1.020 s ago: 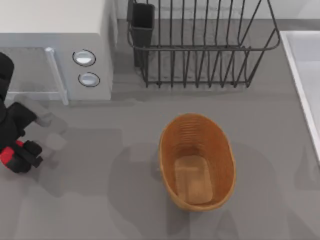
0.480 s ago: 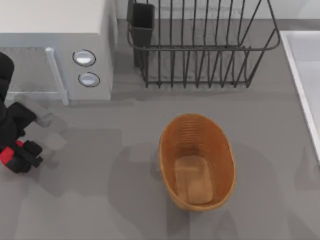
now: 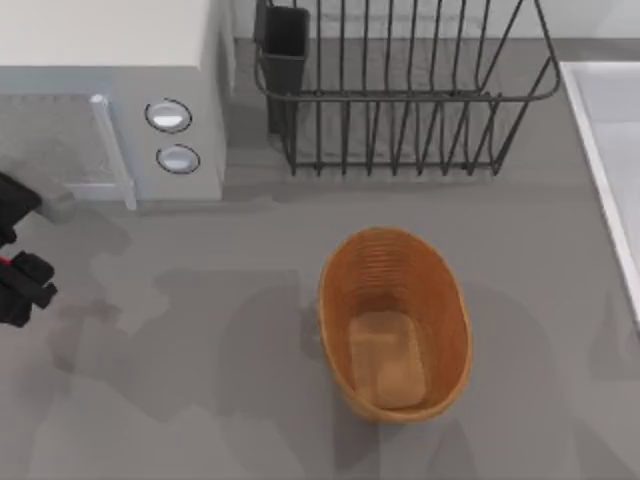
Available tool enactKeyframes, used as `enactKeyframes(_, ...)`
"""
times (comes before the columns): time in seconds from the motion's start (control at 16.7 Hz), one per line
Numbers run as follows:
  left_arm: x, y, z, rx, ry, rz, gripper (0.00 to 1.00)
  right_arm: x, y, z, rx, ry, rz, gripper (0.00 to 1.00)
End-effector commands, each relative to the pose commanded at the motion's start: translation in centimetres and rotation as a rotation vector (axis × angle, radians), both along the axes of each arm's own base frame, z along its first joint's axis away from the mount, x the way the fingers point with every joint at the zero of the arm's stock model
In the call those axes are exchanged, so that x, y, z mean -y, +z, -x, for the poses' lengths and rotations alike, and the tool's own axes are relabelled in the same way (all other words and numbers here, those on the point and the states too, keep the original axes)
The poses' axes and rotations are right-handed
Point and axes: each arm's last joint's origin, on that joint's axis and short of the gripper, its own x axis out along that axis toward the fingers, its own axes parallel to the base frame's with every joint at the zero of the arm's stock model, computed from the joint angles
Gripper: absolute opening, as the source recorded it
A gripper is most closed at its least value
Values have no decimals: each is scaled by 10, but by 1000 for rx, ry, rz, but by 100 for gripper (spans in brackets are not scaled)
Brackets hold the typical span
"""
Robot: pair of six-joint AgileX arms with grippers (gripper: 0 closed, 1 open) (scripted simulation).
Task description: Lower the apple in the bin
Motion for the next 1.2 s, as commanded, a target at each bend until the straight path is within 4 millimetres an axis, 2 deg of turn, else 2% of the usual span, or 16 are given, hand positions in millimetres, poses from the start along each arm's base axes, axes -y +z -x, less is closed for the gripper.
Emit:
enactKeyframes(0.24, 0, 53, 1, 39, -6, 0, 0, 0, 0, 0, 0, 0, 0, 100)
enactKeyframes(0.42, 3, 79, -4, 50, -33, 6, 0, 0, 0, 0, 0, 0, 0, 100)
enactKeyframes(0.6, 6, 87, -11, 31, -56, 14, 0, 0, 0, 0, 0, 0, 0, 100)
enactKeyframes(1.02, 5, 87, -12, 25, -57, 15, 0, 0, 0, 0, 0, 0, 0, 100)
enactKeyframes(1.2, 21, 92, -15, 44, -41, 32, 0, 0, 0, 0, 0, 0, 0, 100)
